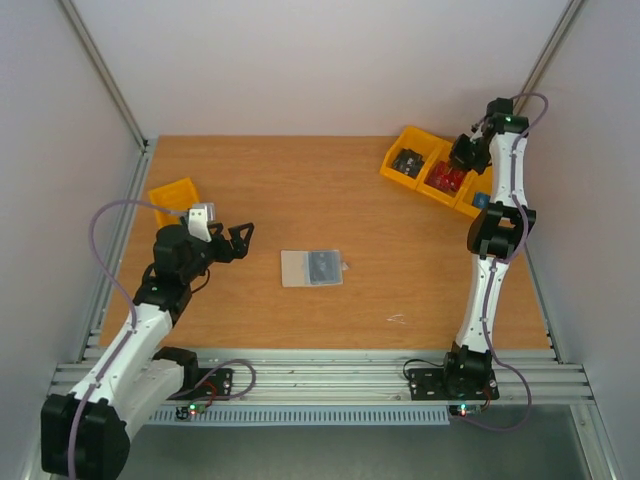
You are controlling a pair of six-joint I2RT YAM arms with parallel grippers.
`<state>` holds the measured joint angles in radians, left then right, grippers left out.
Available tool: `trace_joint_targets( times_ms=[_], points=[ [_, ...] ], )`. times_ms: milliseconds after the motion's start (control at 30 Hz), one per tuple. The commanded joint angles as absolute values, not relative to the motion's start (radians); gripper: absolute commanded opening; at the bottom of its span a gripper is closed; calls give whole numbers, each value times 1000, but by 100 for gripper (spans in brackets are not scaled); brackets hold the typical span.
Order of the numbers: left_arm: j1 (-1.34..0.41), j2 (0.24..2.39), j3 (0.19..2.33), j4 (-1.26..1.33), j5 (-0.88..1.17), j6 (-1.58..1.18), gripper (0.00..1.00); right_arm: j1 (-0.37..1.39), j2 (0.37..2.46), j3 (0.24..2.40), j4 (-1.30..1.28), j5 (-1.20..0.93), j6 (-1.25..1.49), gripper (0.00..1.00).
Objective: Take the credit cards out of the card holder
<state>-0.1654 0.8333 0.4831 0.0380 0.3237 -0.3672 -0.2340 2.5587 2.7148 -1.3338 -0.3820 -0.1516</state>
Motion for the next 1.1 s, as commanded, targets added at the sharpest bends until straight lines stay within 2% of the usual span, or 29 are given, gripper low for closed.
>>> trace_joint_targets(
  times_ms=[0,467,567,800,933,1067],
  points=[
    [-160,877,493,79,307,-336,99,-239,2575,2720,-1275,-405,-143,1],
    [-160,938,504,82,289,-331,99,-240,2664,2721,-1154,-394,-139,2],
    [-160,947,504,84,290,-331,99,-240,2670,2723,-1141,-386,-148,5],
    [-160,956,512,71,278,-330,99,-241,2651,2746,-1199,-142,-166,24],
    [-160,960,513,75,282,-330,99,-238,2593,2756,-1218,-12,-184,26],
    [-160,960,507,89,298,-331,99,-213,2511,2758,-1166,-44,-279,29]
  ],
)
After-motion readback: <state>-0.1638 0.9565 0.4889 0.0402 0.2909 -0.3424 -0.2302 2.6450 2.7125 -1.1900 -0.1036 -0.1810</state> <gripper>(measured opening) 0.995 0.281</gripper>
